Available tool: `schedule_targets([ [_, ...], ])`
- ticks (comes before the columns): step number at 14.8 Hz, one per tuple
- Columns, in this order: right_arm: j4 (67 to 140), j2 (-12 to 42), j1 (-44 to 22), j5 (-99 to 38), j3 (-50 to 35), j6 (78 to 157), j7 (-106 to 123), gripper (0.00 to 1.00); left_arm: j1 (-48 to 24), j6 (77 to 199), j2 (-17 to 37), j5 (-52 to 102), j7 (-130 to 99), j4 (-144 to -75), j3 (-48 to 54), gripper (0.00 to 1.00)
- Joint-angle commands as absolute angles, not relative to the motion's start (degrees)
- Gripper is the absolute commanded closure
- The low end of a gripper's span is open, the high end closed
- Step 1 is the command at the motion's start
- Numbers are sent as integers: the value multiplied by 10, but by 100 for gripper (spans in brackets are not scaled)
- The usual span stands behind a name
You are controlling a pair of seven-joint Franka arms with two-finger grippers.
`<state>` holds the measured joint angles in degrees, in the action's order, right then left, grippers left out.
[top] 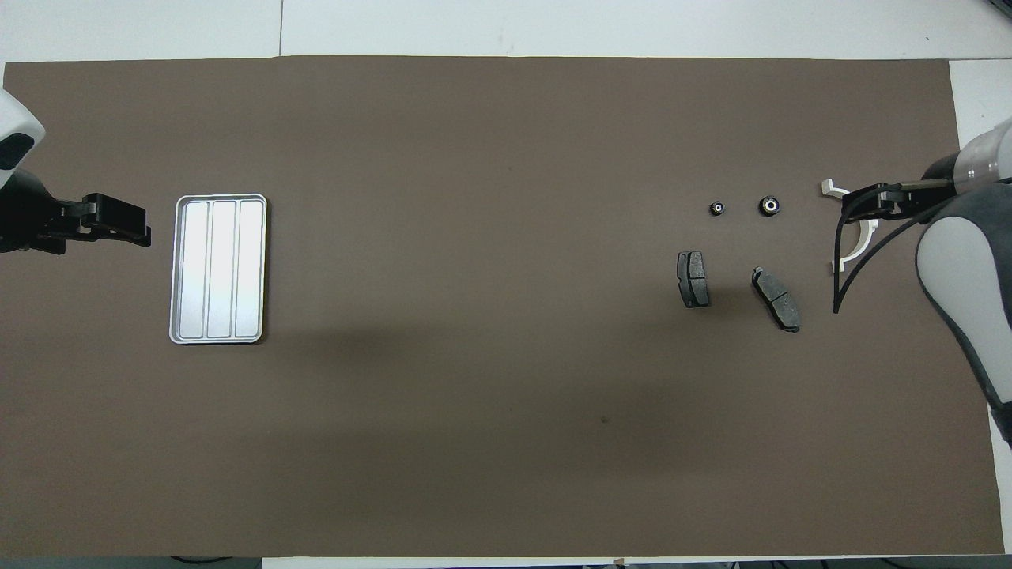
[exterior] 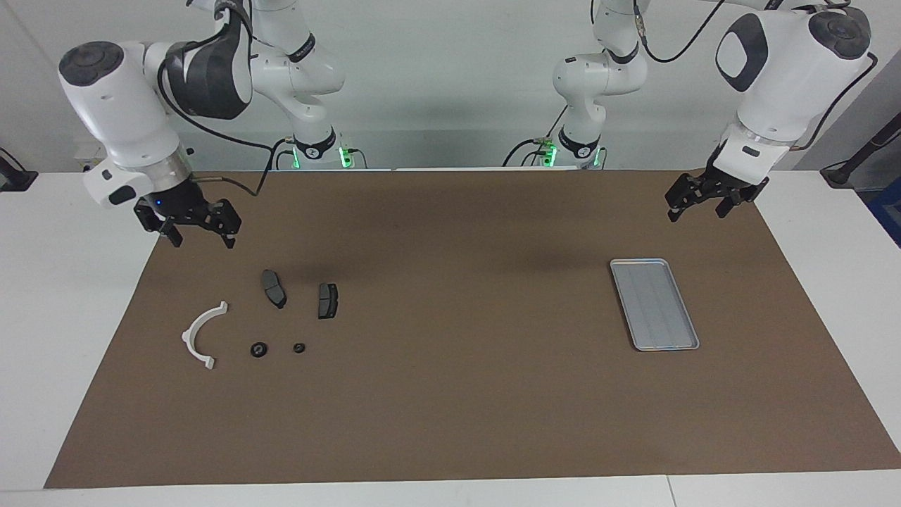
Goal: Pick bearing gear from pile to tray
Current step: 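Reach the right gripper to the black bearing gear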
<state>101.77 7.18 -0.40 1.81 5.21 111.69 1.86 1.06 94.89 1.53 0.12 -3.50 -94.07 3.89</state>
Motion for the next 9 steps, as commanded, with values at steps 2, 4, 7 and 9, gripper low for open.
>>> schedule_targets([
  [2, 1002, 133, 1, 14, 50, 1169, 43, 0, 9, 948, 3, -4, -38, -952, 38, 0],
  [4, 1001, 157, 2, 13, 50, 1195, 44, 0, 9, 948, 3, -4, -38, -952, 38, 0],
  [7, 999, 192, 4, 10, 50, 1239, 45, 0, 9, 947, 3, -4, -38, -952, 37, 0],
  [9, 999, 209, 3, 10, 50, 1262, 45, 0, 10, 947, 3, -4, -38, -952, 37, 0],
])
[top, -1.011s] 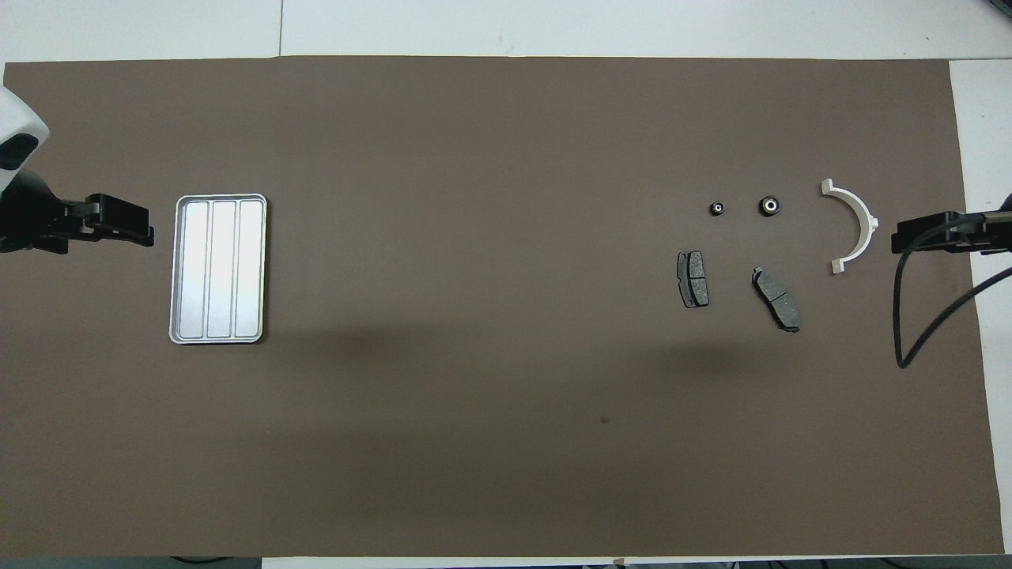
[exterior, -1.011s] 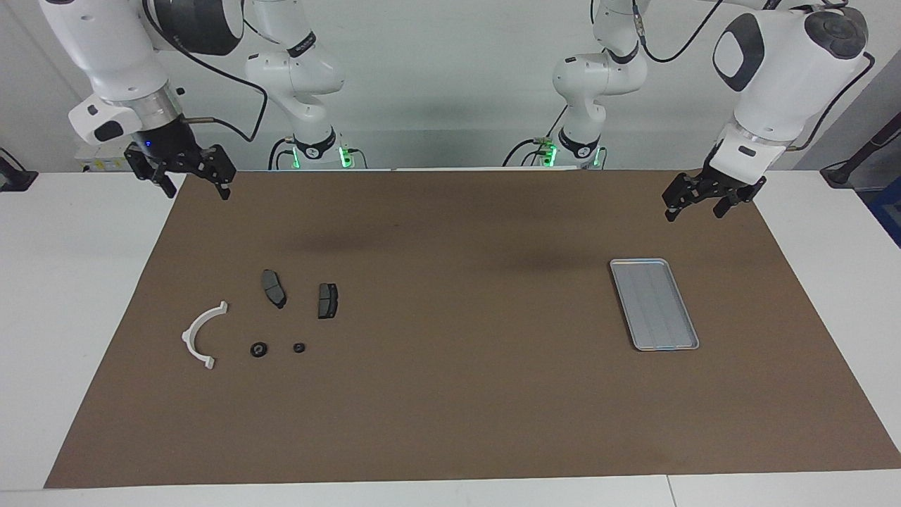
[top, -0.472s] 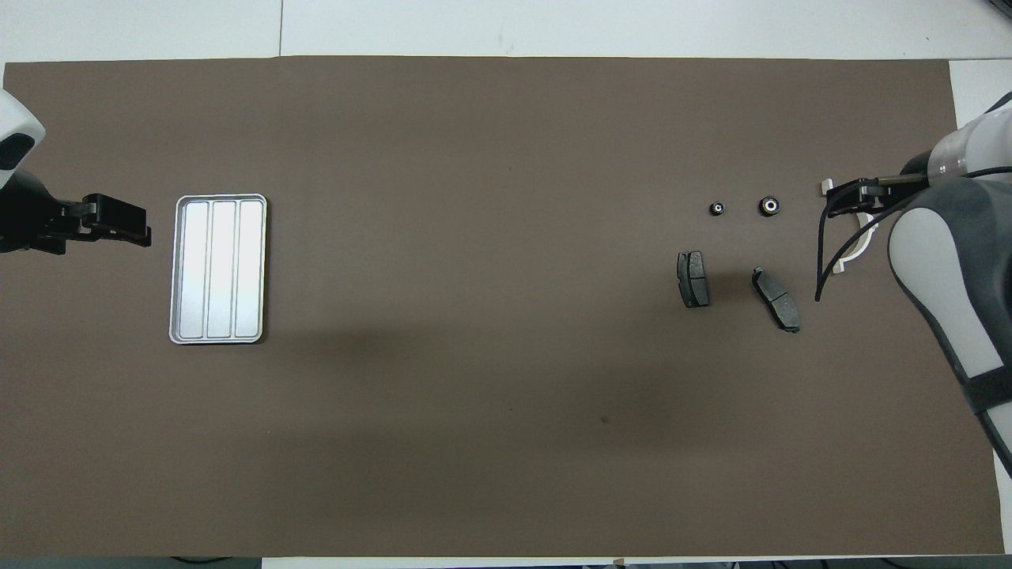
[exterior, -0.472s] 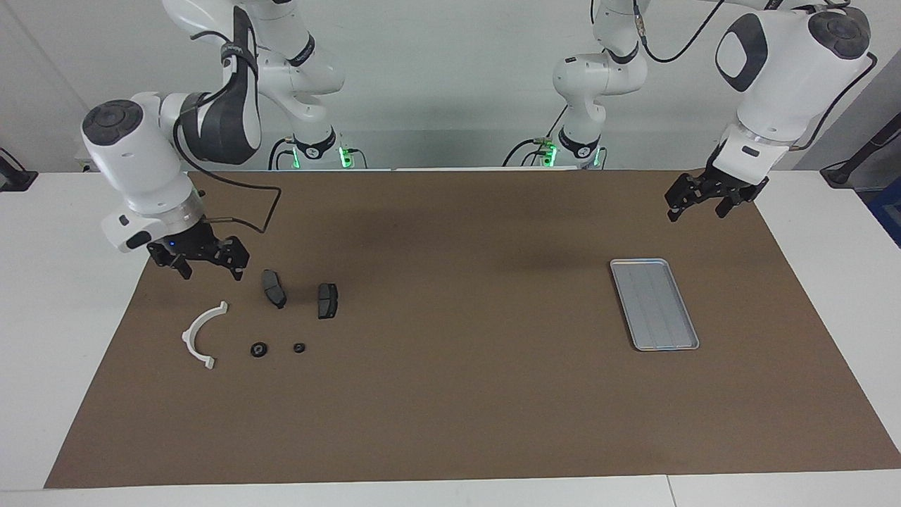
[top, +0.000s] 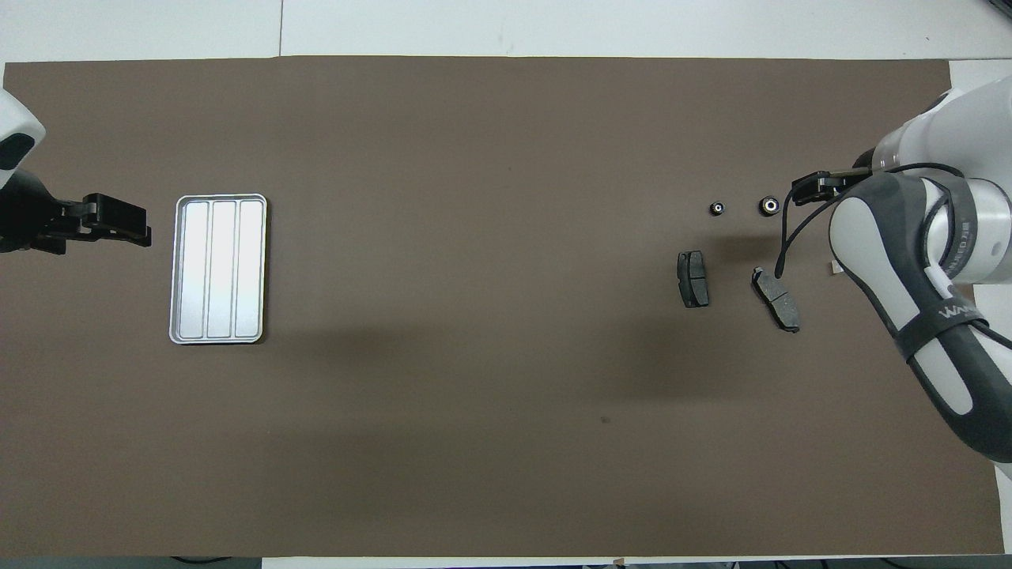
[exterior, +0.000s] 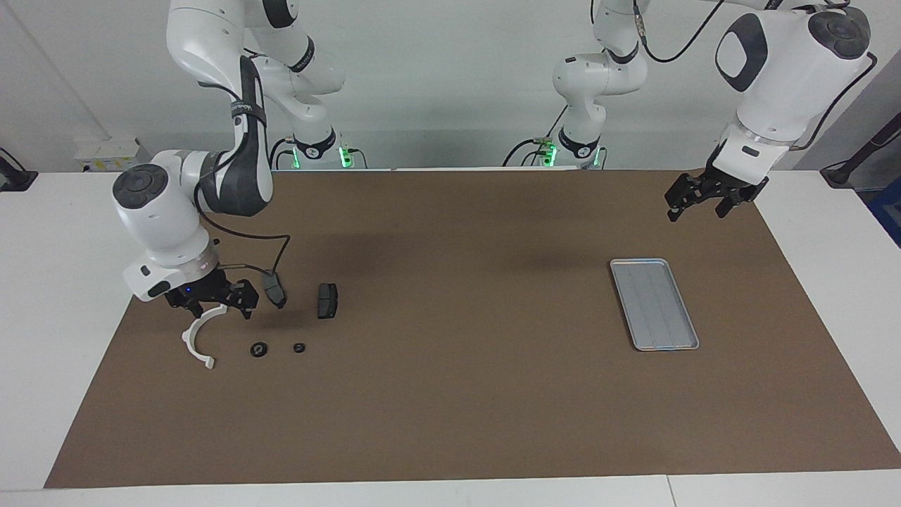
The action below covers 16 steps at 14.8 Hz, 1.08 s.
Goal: Pick bearing gear from pile to tray
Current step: 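Reach the right gripper to the black bearing gear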
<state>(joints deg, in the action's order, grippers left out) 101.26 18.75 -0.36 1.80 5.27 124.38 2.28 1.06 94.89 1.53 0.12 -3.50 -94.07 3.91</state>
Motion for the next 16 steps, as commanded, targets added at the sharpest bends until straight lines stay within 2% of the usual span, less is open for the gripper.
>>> schedule_targets([
  [1, 999, 218, 2, 9, 50, 1276, 44, 0, 10, 947, 3, -4, -38, -952, 38, 0],
  [8, 987, 267, -1, -11, 40, 1327, 43, 0, 9, 947, 3, -4, -38, -952, 38, 0],
  [16, 987, 279, 2, -16, 26, 1342, 45, 0, 9, 947, 3, -4, -38, -952, 38, 0],
])
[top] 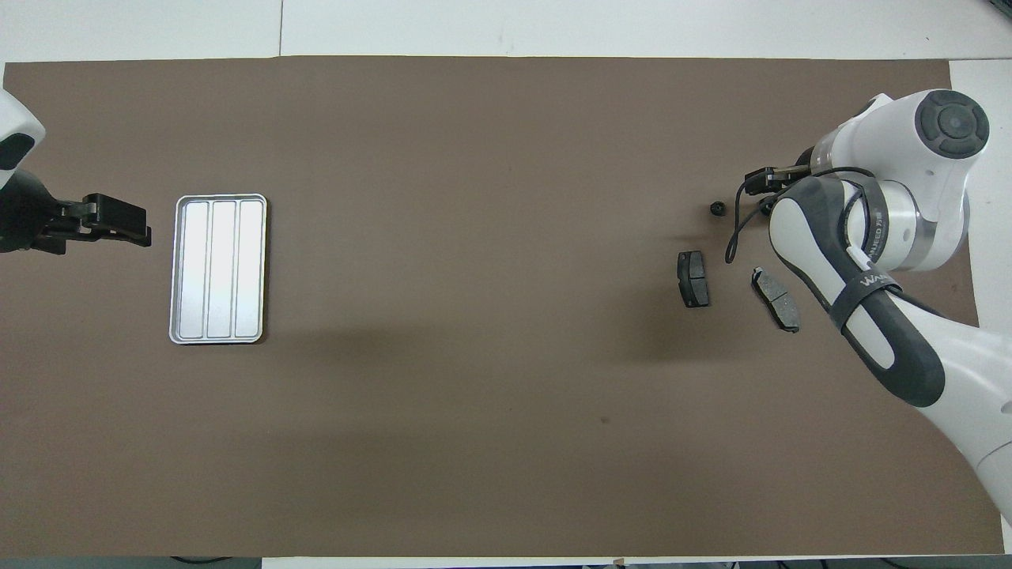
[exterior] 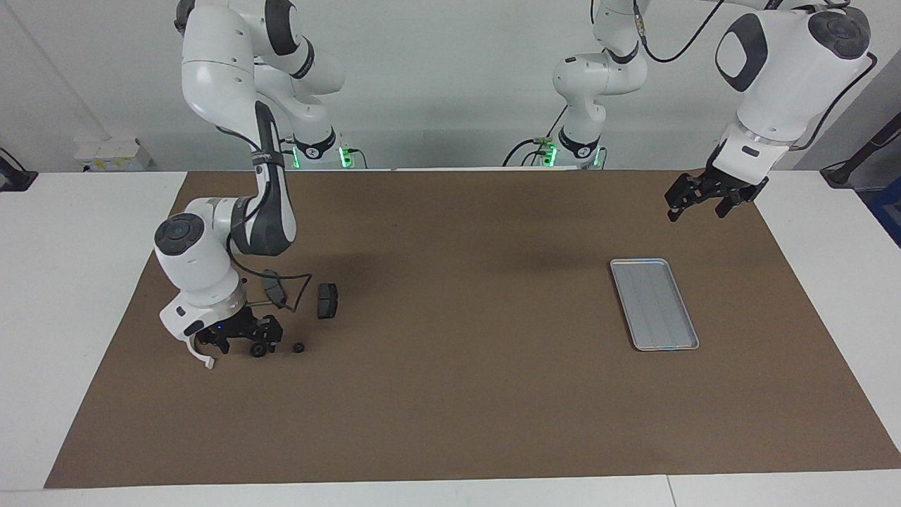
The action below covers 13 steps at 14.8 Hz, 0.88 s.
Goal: Pick bearing gear from pile to tray
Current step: 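Close the right gripper on the black bearing gear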
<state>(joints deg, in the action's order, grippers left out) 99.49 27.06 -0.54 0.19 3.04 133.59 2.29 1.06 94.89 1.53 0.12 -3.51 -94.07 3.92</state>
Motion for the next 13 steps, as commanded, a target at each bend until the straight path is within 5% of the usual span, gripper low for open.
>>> schedule_targets([
  [1, 990, 279, 1, -16, 26, 1339, 47, 0, 9, 948, 3, -4, -38, -952, 38, 0],
  [13, 1017, 265, 5, -20, 26, 1283, 70, 0, 9, 948, 3, -4, -38, -952, 37, 0],
])
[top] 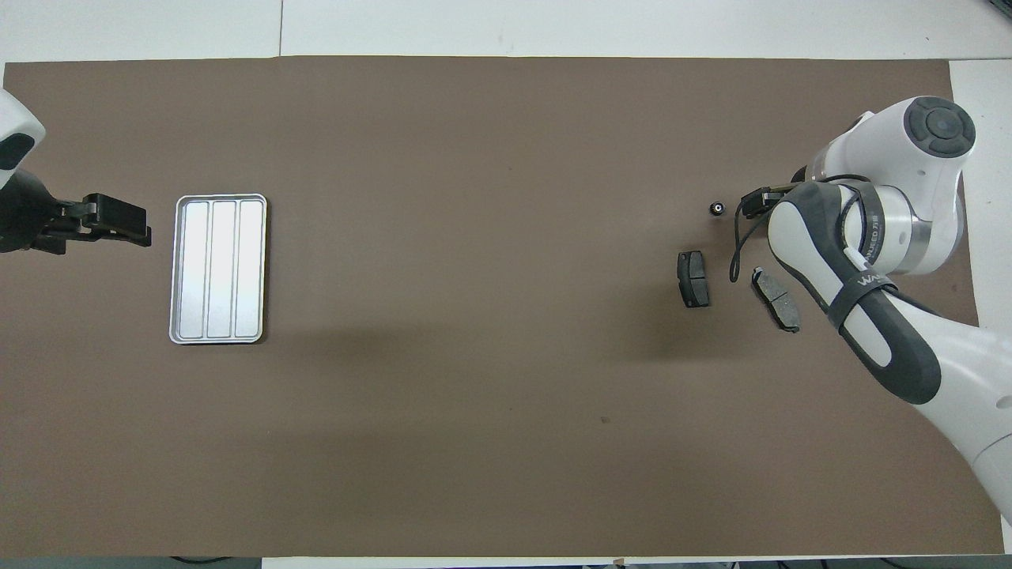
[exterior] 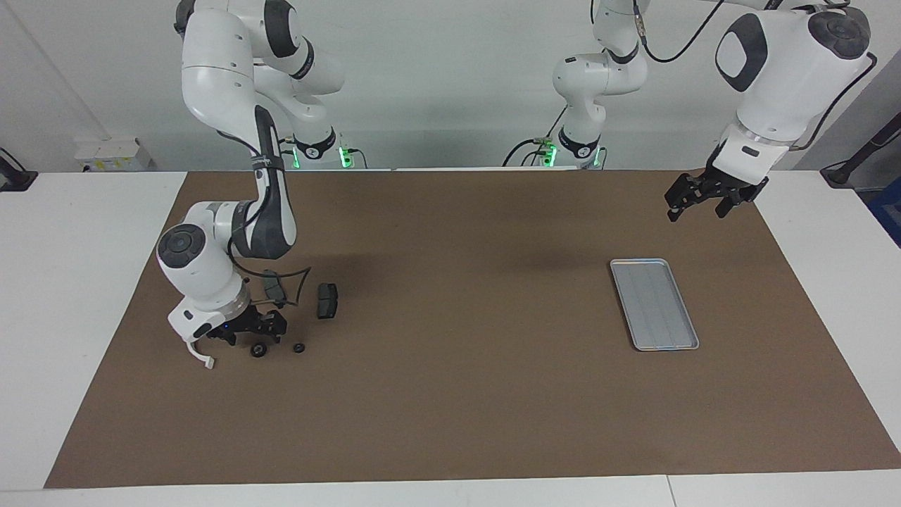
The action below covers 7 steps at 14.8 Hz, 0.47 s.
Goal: Pick bearing gear from pile to tray
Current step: 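Close the right gripper on the black bearing gear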
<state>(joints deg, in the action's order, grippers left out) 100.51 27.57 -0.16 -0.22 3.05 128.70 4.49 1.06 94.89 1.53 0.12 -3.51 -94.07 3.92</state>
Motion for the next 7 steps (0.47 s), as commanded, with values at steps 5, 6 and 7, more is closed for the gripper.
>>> schedule_targets([
  [5, 1016, 268, 8, -20, 26, 1290, 71, 0, 9, 948, 3, -4, -38, -952, 37, 0],
  [6, 1016, 269, 8, -20, 26, 1292, 71, 0, 9, 947, 3, -4, -38, -952, 37, 0],
  [7, 1014, 272, 9, -19, 26, 1295, 71, 0, 9, 948, 3, -4, -38, -952, 37, 0],
])
